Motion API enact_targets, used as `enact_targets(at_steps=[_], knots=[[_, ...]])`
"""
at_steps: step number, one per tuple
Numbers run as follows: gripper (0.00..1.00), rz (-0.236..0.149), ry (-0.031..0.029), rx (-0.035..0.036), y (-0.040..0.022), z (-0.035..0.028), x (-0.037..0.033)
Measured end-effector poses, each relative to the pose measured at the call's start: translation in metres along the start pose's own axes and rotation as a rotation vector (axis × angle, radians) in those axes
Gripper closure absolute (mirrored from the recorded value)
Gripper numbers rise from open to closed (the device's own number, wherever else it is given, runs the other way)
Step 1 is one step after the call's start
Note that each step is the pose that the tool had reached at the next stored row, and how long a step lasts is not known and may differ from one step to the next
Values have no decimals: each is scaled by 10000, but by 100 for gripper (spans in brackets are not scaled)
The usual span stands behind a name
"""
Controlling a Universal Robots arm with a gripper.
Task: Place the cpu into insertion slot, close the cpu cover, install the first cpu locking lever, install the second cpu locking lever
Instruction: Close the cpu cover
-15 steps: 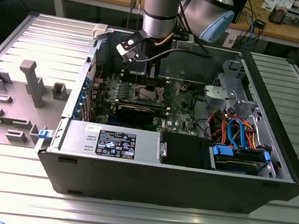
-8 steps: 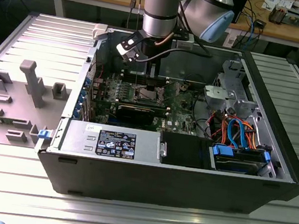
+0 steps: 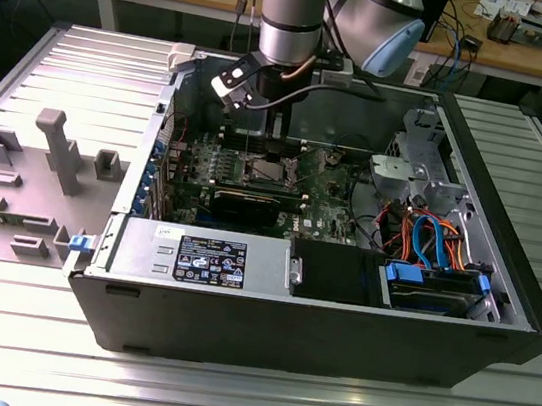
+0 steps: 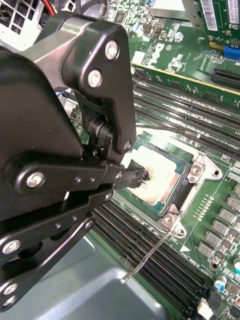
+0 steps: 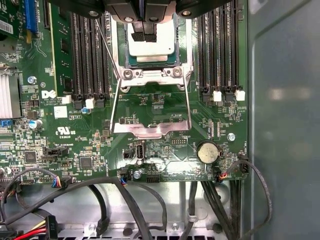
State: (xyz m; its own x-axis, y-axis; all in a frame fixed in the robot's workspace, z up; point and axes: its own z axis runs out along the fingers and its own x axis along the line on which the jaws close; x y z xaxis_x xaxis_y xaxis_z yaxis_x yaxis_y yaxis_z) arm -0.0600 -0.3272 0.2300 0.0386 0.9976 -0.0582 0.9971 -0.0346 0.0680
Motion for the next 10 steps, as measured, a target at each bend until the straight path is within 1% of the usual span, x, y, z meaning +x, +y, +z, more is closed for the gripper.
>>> enact_targets(at_steps=[3,10], knots=[[89,-1,0,0,3,-45,-3],[89,-1,1,0,4,-60,-4]])
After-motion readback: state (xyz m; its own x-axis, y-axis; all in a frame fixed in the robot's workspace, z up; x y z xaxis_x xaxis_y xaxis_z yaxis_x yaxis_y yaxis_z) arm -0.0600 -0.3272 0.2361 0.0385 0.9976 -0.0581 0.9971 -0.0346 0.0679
